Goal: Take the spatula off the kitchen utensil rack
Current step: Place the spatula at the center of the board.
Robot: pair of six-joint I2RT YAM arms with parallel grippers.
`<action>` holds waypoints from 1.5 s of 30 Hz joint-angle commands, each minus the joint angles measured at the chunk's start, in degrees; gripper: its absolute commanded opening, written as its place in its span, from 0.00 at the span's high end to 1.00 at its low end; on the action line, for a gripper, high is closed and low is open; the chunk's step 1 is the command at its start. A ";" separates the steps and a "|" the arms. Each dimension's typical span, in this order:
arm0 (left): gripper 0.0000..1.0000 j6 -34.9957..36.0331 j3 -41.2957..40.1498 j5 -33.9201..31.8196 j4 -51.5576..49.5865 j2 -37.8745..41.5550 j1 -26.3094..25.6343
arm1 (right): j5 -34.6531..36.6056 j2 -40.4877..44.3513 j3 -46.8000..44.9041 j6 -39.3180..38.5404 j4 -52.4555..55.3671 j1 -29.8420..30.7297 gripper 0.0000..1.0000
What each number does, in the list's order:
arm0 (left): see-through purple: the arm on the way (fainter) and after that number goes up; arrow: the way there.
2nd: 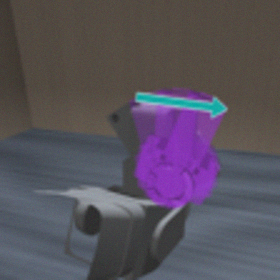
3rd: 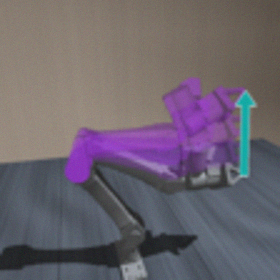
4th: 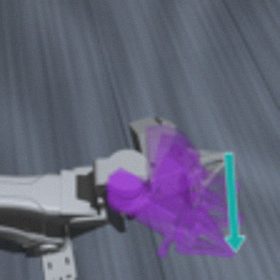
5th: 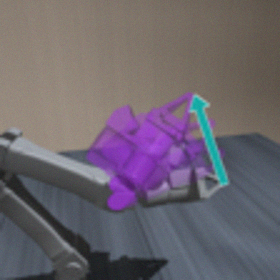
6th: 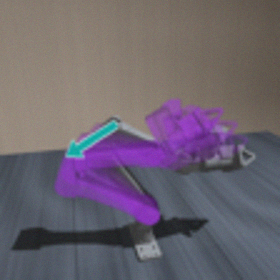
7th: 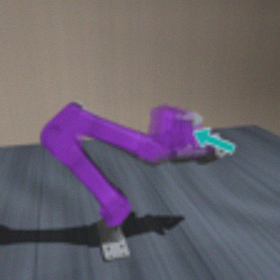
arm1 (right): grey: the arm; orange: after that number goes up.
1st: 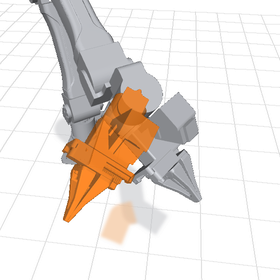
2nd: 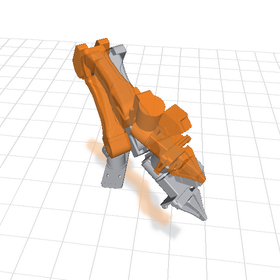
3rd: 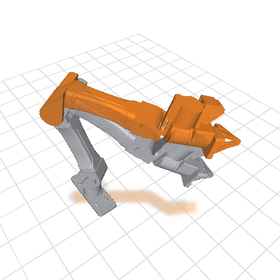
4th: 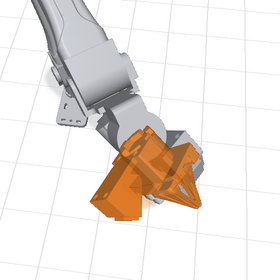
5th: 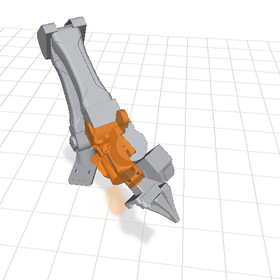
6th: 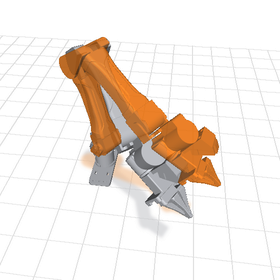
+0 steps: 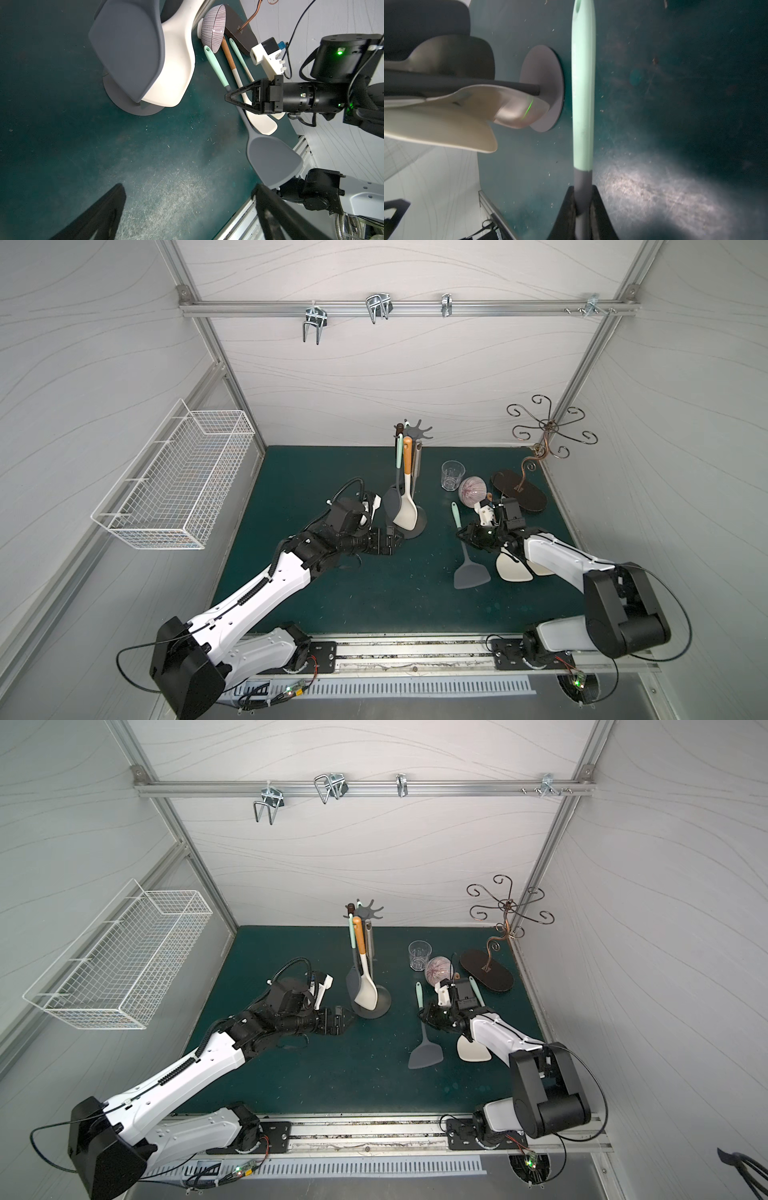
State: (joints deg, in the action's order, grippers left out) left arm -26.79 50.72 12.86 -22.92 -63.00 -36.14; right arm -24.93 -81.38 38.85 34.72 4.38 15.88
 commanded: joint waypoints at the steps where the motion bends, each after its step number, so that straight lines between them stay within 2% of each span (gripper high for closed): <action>1: 0.00 0.15 1.03 0.79 1.68 0.39 0.20 | -0.91 -3.33 1.12 0.15 -4.48 -2.16 1.00; 9: 0.00 0.33 1.49 0.53 1.21 0.31 0.31 | -7.05 -12.18 3.42 1.09 -9.71 -6.10 1.00; 23: 0.00 0.59 2.89 0.71 0.63 -1.31 0.34 | -7.24 -19.24 6.45 1.95 -14.48 -8.13 1.00; 45: 0.00 0.80 3.77 1.03 -0.31 -1.80 0.32 | -8.02 -22.79 10.02 -2.33 -11.10 -9.69 1.00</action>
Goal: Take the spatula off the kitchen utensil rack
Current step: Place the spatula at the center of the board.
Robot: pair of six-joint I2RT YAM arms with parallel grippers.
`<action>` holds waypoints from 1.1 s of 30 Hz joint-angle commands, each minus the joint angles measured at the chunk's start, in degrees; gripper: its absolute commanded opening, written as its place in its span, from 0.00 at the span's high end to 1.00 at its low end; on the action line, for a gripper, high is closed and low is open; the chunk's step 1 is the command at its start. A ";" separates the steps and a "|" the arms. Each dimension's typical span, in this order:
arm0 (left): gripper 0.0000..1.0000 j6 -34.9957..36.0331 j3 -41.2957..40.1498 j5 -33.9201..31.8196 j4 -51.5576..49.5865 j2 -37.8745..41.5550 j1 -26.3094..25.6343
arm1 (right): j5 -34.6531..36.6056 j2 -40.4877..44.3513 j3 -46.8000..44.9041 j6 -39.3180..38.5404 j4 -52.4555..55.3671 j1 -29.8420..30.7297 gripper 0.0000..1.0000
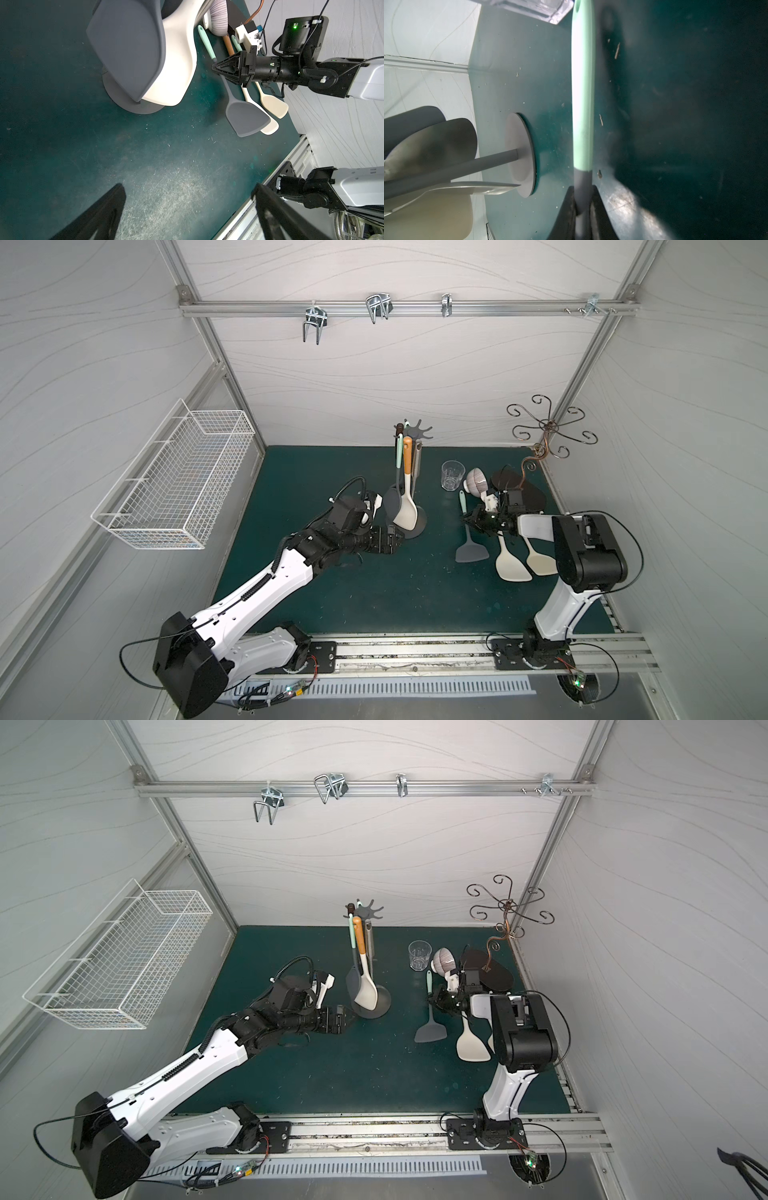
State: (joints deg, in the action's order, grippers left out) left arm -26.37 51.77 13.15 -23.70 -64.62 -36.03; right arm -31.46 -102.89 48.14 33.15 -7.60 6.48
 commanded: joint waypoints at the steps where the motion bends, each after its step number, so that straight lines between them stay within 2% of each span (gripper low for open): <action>1: 0.00 0.44 2.65 0.74 0.49 -0.15 0.24 | -1.58 -1.54 0.97 -0.80 1.00 -0.24 1.00; 7: 0.00 0.35 2.64 0.65 0.48 0.19 0.21 | -0.98 -2.22 1.09 -1.02 2.15 0.01 0.97; 11: 0.00 0.27 2.64 0.83 0.57 -0.06 0.25 | 0.03 -2.10 0.73 -1.51 2.71 0.49 0.85; 14: 0.00 0.26 2.64 0.96 0.61 0.00 0.24 | 0.73 -1.81 1.06 -2.28 3.81 0.68 0.82; 33: 0.00 0.35 2.68 0.62 -0.54 1.08 0.24 | 7.73 2.07 2.62 -6.12 11.52 3.05 0.77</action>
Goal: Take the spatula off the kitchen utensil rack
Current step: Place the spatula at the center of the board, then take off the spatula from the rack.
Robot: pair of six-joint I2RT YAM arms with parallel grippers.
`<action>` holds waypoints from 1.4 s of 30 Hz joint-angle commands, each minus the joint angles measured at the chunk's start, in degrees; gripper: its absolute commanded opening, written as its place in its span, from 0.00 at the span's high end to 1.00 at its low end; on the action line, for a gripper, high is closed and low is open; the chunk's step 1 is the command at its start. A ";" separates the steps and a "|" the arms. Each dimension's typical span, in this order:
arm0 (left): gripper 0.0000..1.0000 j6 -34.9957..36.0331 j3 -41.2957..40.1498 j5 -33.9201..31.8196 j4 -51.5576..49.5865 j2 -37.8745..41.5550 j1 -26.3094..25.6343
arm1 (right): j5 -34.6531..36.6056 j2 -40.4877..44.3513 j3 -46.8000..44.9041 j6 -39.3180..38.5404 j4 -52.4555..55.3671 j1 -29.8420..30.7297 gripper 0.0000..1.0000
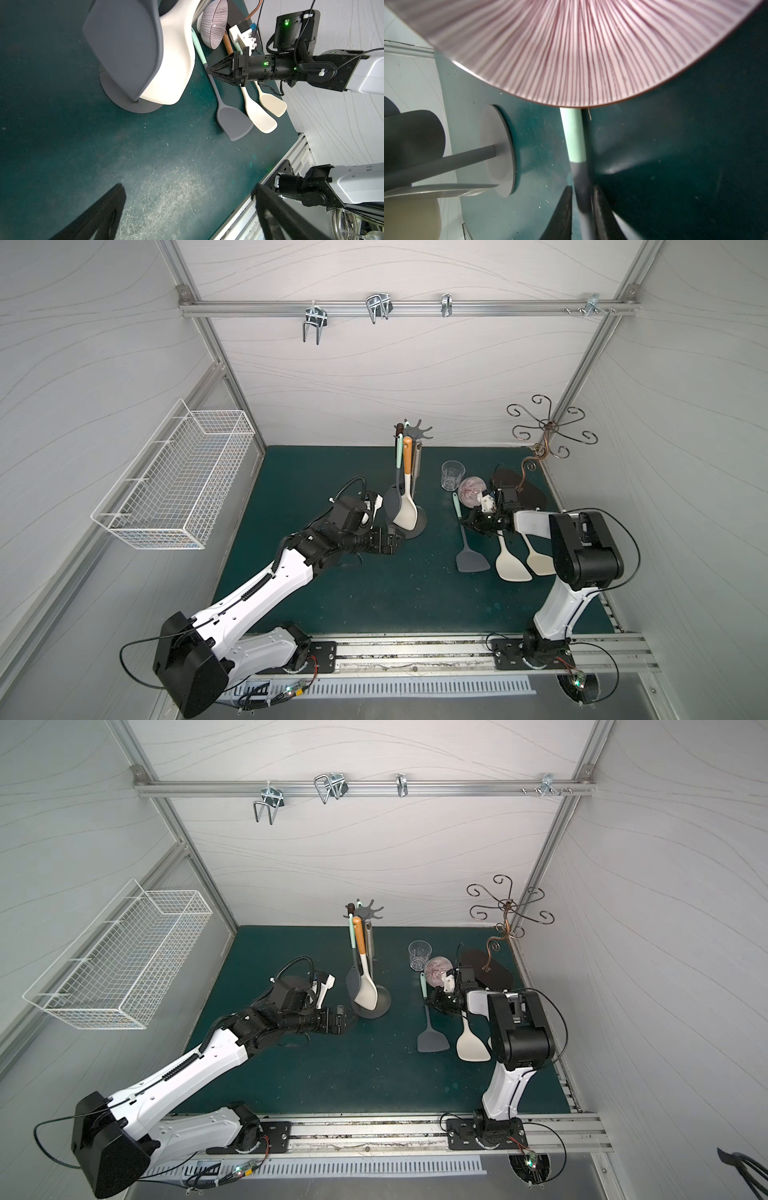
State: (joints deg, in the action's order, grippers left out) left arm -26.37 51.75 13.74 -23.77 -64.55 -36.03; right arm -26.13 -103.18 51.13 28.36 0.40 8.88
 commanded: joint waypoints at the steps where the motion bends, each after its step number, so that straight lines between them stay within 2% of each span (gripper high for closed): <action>1: 0.00 0.42 2.91 -0.02 -0.70 0.96 0.24 | 2.71 3.02 -0.68 -1.38 3.76 0.84 0.75; 5: 0.00 0.75 3.10 -1.41 -1.83 2.34 0.20 | 3.37 6.79 -1.12 -1.81 5.66 2.95 0.66; 9: 0.00 0.84 3.08 -3.70 -2.85 4.97 0.21 | 5.91 12.06 -1.98 -2.86 8.52 4.34 0.51; 12: 0.00 0.82 3.36 -4.93 -4.58 6.37 0.23 | 7.46 16.61 -2.70 -3.78 10.93 4.46 0.47; 14: 0.00 0.64 2.91 -5.79 -5.22 7.93 0.24 | 9.32 20.46 -2.75 -4.81 13.55 4.41 0.34; 15: 0.00 0.54 2.67 -6.14 -5.46 8.52 0.24 | 10.06 22.31 -2.66 -5.39 14.70 4.52 0.31; 20: 0.00 -0.32 1.41 -7.12 -7.10 11.89 0.20 | 13.12 31.55 -1.50 -7.68 20.93 4.55 0.24; 23: 0.00 -0.87 0.87 -7.41 -8.11 13.90 0.19 | 12.92 36.58 -1.48 -8.12 22.89 4.69 0.03; 24: 0.00 -1.11 0.52 -7.51 -8.39 14.63 0.22 | 12.61 37.96 -1.30 -8.19 23.53 4.78 0.01; 32: 0.00 -2.88 -2.21 -7.51 -10.80 20.19 0.25 | 8.57 46.66 -0.32 -8.14 28.55 5.44 0.01; 40: 0.00 -4.44 -3.44 -6.84 -13.65 24.41 0.20 | 7.73 51.71 -0.45 -4.84 33.25 5.36 0.01; 42: 0.00 -4.65 -3.92 -6.80 -14.01 25.36 0.23 | 5.72 52.55 -0.93 -4.61 32.62 5.00 0.01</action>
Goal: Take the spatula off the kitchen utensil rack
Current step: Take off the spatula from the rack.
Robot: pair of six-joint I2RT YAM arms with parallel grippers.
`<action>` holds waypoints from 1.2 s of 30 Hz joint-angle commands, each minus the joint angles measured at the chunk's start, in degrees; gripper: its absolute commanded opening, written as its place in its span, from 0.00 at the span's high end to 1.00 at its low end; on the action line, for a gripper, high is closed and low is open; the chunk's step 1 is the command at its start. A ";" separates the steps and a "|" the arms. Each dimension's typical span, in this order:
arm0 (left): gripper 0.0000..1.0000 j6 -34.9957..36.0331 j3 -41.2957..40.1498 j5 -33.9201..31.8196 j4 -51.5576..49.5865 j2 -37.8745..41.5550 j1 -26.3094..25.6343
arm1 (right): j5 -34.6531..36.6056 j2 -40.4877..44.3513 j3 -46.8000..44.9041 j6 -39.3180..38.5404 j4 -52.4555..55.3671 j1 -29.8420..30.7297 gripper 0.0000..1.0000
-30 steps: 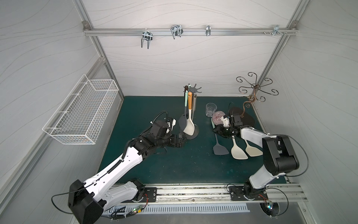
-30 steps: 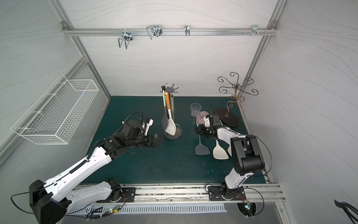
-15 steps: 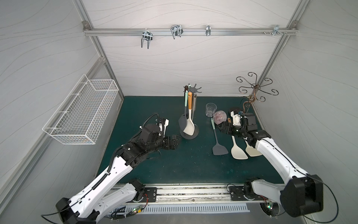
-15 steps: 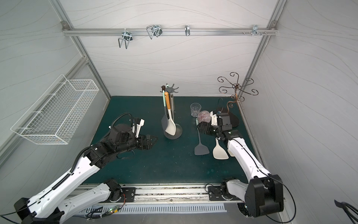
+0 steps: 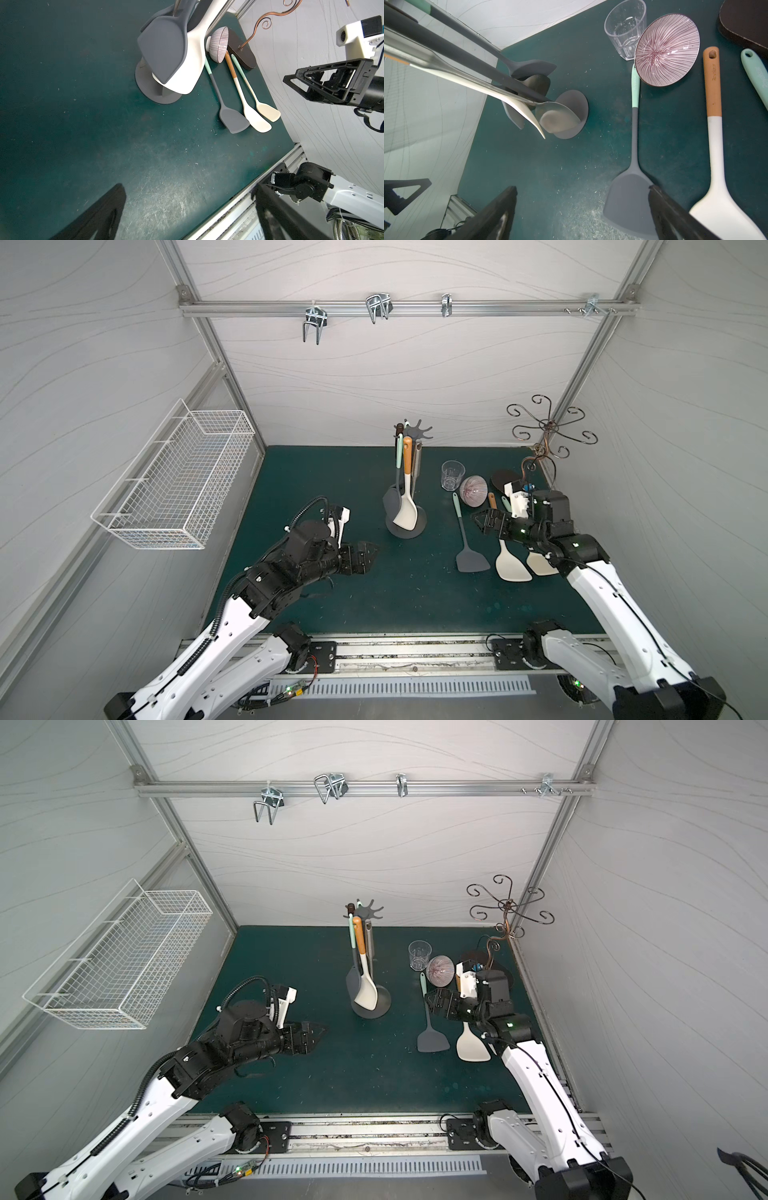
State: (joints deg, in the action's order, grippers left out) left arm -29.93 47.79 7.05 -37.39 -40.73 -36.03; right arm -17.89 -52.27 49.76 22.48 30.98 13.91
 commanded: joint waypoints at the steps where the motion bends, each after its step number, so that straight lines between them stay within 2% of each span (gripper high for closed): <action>1: 0.00 -1.10 0.02 -0.03 -0.70 1.72 0.24 | -4.03 1.86 0.09 0.83 1.45 -0.18 0.01; 3: 0.00 -0.96 0.11 0.01 -1.15 1.89 0.21 | -6.63 2.11 -0.79 1.49 -0.33 -0.58 0.01; 6: 0.00 -0.50 0.02 -0.34 -1.41 1.87 0.18 | -15.72 2.17 -1.57 -0.13 -3.36 -1.72 0.01; 13: 0.00 1.18 0.94 0.07 0.92 -2.59 0.96 | -20.57 0.63 -3.26 1.35 -12.92 -0.75 0.01; 17: 0.00 0.50 1.33 5.58 4.15 -4.93 5.55 | -15.41 -1.93 -1.20 -1.38 -16.19 4.83 0.10; 20: 0.00 -0.76 1.68 7.67 6.70 -5.84 8.19 | -9.94 -4.21 0.47 -5.29 -17.82 9.83 0.16; 22: 0.00 -1.46 2.15 8.31 8.20 -6.79 8.78 | -6.61 -5.95 1.21 -7.41 -19.59 12.47 0.23; 25: 0.00 -2.78 2.34 10.38 10.90 -8.32 10.15 | -3.36 -9.17 1.31 -9.67 -25.08 15.52 0.25; 34: 0.00 -5.16 2.83 16.56 15.40 -11.87 15.84 | 0.26 -18.79 0.92 -11.74 -40.56 18.40 0.28; 36: 0.00 -5.31 2.83 16.87 15.89 -12.52 16.12 | 1.31 -20.54 0.40 -11.51 -44.49 18.68 0.32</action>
State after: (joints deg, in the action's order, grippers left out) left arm -34.13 47.90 21.32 -25.56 -52.69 -20.62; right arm -18.83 -71.59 50.35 11.97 -4.82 31.92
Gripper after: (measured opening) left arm 0.996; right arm 0.688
